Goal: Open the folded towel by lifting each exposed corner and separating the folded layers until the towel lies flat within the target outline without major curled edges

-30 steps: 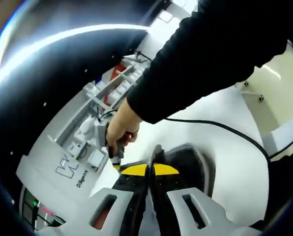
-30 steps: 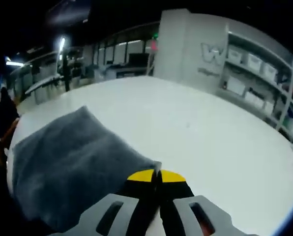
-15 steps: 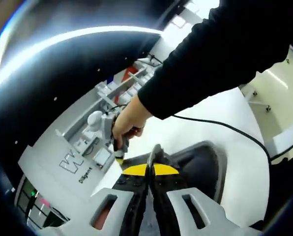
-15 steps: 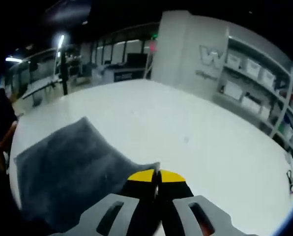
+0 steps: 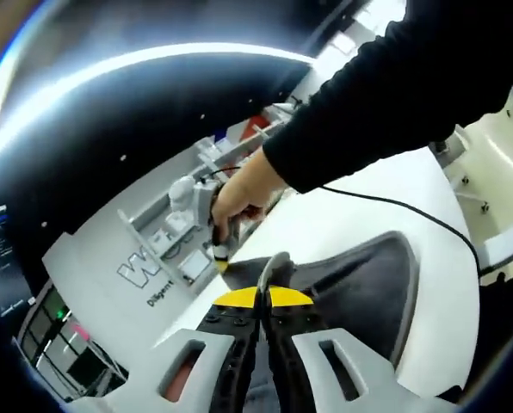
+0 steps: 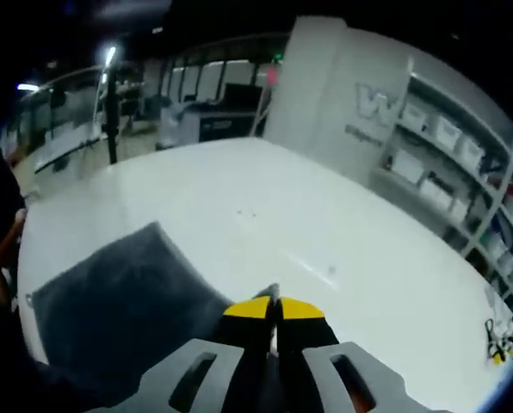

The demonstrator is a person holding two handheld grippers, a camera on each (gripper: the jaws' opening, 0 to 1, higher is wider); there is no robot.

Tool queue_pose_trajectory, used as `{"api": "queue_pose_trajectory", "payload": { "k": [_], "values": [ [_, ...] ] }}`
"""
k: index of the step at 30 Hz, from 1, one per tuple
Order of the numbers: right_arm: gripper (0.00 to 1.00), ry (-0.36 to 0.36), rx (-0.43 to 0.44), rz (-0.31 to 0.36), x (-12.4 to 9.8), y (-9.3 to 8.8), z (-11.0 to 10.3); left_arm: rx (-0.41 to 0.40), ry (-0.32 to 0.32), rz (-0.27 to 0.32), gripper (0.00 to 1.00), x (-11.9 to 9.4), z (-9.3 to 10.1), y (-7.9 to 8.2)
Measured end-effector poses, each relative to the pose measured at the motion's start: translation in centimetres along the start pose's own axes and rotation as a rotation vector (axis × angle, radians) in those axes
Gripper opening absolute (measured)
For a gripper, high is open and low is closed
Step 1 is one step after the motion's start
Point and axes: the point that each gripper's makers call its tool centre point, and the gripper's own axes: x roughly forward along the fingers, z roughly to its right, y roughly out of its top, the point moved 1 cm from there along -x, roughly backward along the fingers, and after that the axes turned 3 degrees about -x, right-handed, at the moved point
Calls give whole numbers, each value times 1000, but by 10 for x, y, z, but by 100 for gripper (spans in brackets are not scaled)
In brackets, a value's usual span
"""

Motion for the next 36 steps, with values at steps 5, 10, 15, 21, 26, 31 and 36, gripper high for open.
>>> {"api": "queue_pose_trajectory", "payload": {
  "k": [5, 10, 15, 21, 26, 31, 36],
  "values": [
    [0, -11, -22, 2, -9, 17, -16, -15, 25, -15, 1, -10, -15, -7],
    [0, -19, -49, 0, -10, 40, -37, -23, 56, -37, 0, -28, -31, -15],
    [0, -27, -59, -6, -4, 63, -52, -32, 101, -46, 0, -48, -49, -23],
    [0, -22, -96, -2, 4, 102, -80, -56, 179, -75, 0, -75, -81, -43],
    [0, -9, -130, -4, 19, 127, -108, -80, 232, -92, 0, -95, -101, -57],
    [0, 13, -164, -17, 38, 144, -136, -99, 263, -116, 0, -108, -111, -73],
    [0, 37, -194, -27, 52, 154, -159, -129, 302, -152, 0, -123, -124, -95]
  ]
}}
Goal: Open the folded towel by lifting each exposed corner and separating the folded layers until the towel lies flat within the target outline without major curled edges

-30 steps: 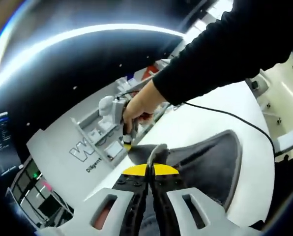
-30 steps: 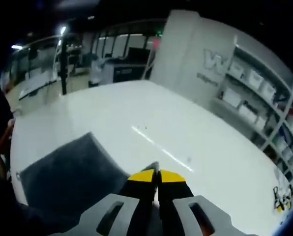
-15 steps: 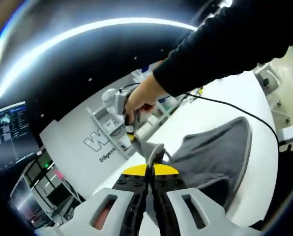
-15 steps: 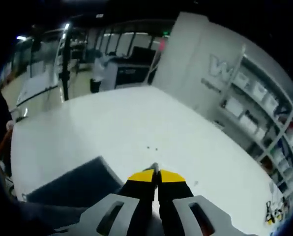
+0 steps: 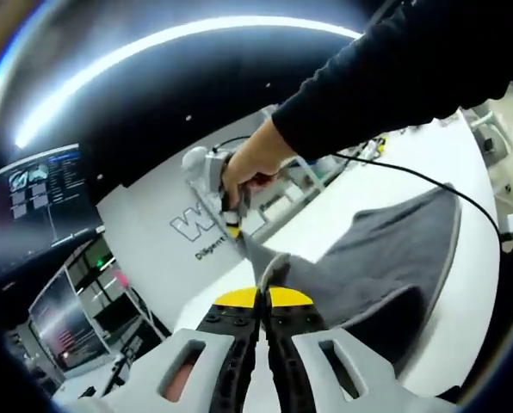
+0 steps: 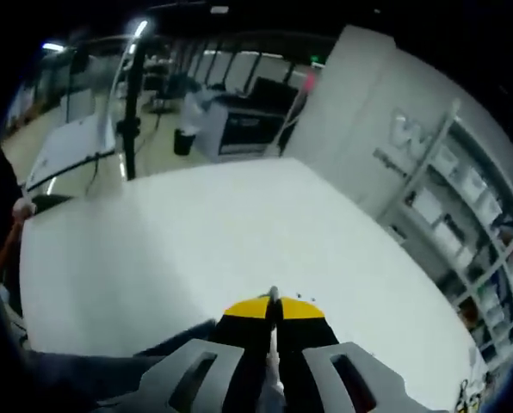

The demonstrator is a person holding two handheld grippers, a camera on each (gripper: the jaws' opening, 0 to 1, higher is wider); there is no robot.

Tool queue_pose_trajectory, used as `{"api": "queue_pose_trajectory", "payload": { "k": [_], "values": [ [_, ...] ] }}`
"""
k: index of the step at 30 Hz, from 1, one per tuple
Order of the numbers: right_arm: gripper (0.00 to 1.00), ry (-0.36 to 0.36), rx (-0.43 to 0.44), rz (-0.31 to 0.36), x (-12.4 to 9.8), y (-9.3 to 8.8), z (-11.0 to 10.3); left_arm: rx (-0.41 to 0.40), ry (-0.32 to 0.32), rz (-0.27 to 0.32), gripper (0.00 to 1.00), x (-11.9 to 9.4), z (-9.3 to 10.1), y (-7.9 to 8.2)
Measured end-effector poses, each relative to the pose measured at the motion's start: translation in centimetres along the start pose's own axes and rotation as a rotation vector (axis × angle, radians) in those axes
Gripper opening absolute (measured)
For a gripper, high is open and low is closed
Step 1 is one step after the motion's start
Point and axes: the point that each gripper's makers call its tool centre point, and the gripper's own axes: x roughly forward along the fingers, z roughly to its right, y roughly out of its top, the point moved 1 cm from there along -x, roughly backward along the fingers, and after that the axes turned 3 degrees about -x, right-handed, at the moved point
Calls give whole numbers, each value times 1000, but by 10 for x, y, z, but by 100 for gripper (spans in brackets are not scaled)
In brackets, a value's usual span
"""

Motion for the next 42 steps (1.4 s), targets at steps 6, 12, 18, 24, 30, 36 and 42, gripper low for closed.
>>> {"api": "queue_pose_trajectory", "payload": {
  "k": [6, 12, 18, 24, 30, 36, 42],
  "values": [
    [0, 32, -38, 8, 18, 26, -26, -26, 64, -41, 1, -11, -28, -24],
    [0, 71, -70, 19, 42, 52, -57, -51, 131, -101, 1, -24, -56, -54],
    [0, 110, -85, 22, 68, 72, -86, -62, 178, -140, 1, -38, -76, -75],
    [0, 147, -104, 20, 89, 83, -117, -103, 225, -174, 1, -39, -87, -88],
    [0, 178, -122, 20, 101, 90, -141, -95, 231, -222, 1, -53, -99, -120],
    [0, 193, -125, 21, 115, 96, -161, -101, 274, -263, 1, -62, -115, -139],
    [0, 221, -123, 47, 125, 112, -189, -111, 305, -286, 1, -72, -126, -153]
  ]
}}
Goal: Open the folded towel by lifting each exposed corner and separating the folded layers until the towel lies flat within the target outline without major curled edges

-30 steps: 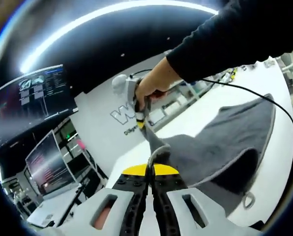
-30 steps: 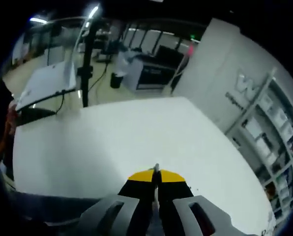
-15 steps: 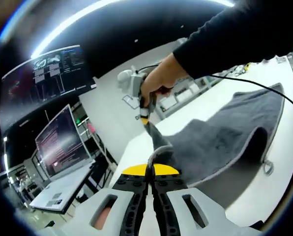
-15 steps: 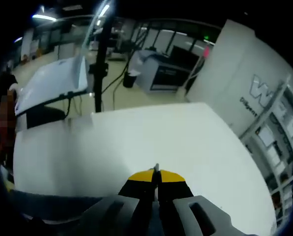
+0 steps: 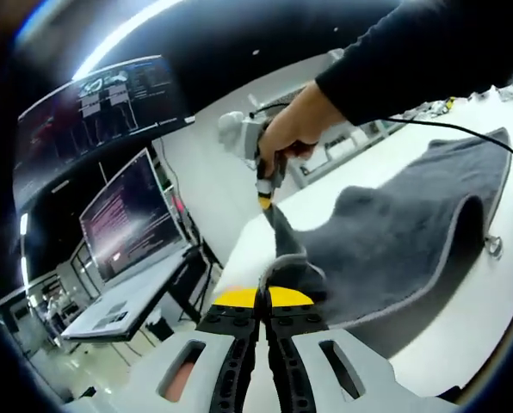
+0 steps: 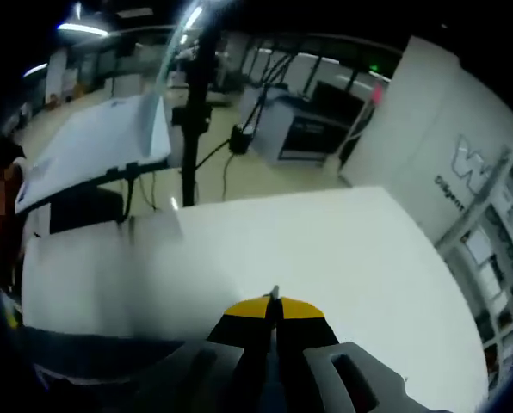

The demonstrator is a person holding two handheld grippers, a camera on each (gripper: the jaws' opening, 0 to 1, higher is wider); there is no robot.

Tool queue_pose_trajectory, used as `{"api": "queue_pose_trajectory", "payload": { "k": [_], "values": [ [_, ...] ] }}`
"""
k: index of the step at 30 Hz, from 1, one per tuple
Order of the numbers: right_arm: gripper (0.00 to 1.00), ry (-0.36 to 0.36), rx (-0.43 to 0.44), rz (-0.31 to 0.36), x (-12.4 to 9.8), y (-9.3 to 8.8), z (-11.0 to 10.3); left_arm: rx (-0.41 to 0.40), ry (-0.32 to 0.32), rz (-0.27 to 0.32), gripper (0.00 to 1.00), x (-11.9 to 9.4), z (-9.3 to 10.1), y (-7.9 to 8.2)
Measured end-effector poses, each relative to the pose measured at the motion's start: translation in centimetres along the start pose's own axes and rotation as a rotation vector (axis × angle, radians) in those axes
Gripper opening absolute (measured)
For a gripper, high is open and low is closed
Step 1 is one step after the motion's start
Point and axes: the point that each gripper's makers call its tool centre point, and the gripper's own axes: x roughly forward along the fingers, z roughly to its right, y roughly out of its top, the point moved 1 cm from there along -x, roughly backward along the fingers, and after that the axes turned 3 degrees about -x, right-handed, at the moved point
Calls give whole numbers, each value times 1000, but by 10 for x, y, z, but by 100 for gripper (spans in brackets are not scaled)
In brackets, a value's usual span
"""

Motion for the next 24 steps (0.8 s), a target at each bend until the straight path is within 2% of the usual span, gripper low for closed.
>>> {"api": "queue_pose_trajectory", "payload": {
  "k": [6, 11, 12, 17, 20, 21, 23, 24],
  "values": [
    [0, 21, 17, 39, 17, 16, -21, -1, 20, -37, 1, 0, -15, -22],
    [0, 50, 48, 55, 39, 26, -36, -22, 59, -90, 1, 0, -36, -50],
    [0, 54, 53, 53, 45, 29, -35, -27, 68, -106, 1, 0, -40, -57],
    [0, 68, 70, 55, 67, 40, -38, -38, 82, -128, 1, 2, -49, -72],
    [0, 78, 57, 81, 72, 42, -45, -53, 86, -150, 1, 4, -51, -81],
    [0, 61, 41, 98, 74, 45, -42, -63, 84, -155, 1, 5, -52, -85],
    [10, 31, 8, 154, 73, 55, -37, -80, 83, -155, 1, 4, -55, -87],
    [13, 33, 11, 159, 72, 58, -36, -82, 84, -154, 1, 3, -55, -88]
  ]
}}
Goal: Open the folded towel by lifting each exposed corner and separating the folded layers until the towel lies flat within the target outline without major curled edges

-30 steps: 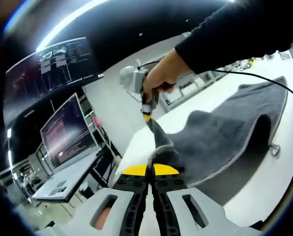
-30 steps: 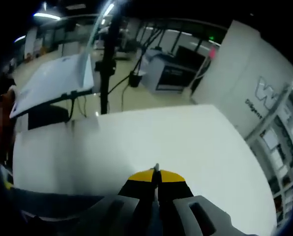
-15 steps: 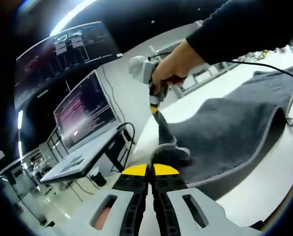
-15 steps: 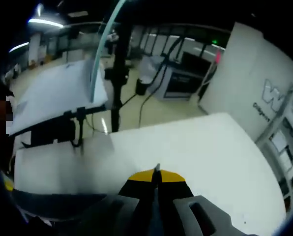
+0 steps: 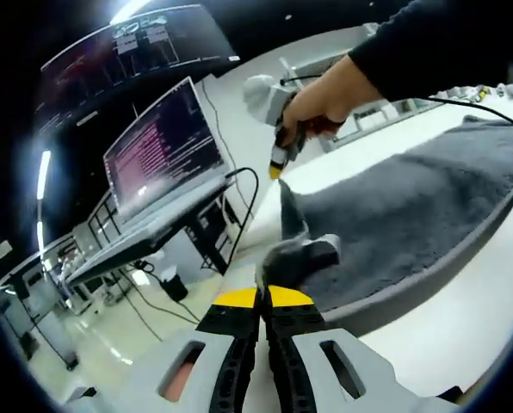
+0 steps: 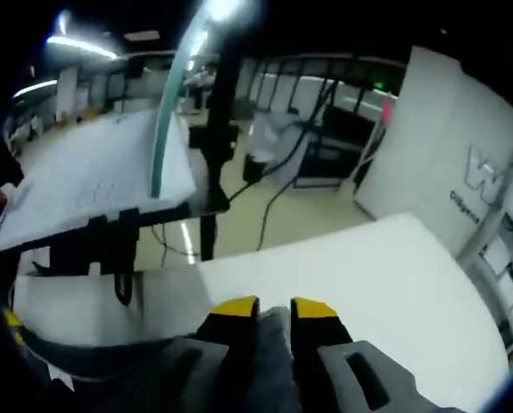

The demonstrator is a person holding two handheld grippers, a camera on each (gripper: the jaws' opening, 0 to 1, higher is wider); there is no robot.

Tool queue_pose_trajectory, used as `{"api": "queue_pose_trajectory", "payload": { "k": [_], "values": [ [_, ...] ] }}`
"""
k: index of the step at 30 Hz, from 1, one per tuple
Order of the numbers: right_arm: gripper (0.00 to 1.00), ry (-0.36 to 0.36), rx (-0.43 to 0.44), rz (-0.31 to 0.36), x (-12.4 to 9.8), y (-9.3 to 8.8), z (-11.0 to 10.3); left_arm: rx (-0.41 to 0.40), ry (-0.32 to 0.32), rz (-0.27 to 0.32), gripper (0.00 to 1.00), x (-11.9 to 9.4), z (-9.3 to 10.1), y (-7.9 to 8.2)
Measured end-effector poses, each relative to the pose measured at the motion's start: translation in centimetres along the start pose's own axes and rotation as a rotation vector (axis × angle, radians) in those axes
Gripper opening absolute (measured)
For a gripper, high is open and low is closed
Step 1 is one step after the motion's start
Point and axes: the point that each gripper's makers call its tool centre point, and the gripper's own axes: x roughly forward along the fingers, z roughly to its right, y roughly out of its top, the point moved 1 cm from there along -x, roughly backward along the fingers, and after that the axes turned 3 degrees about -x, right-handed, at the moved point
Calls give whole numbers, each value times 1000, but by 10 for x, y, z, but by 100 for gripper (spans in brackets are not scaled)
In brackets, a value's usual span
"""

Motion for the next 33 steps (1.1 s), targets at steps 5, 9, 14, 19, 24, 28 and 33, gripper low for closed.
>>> {"api": "queue_pose_trajectory", "payload": {
  "k": [5, 9, 14, 19, 24, 28, 33],
  "values": [
    [18, -13, -4, 50, -24, 13, 22, -4, 10, -11, 1, 0, -1, -4],
    [23, -44, -29, 66, -49, 4, 47, -11, 15, -16, 1, -1, -1, -5],
    [37, -95, -48, 72, -84, -13, 80, -1, 36, -46, 12, 5, -3, -13],
    [78, -168, -10, 108, -116, -33, 126, -14, 113, 40, 56, 3, -15, 2],
    [100, -234, 43, 93, -146, -57, 155, -2, 157, 118, 83, -4, -19, 25],
    [100, -282, 55, 115, -185, -73, 165, -33, 43, 126, 98, -3, 3, 41],
    [100, -336, 47, 139, -237, -90, 160, -45, 52, 155, 100, -15, -5, 66]
  ]
}}
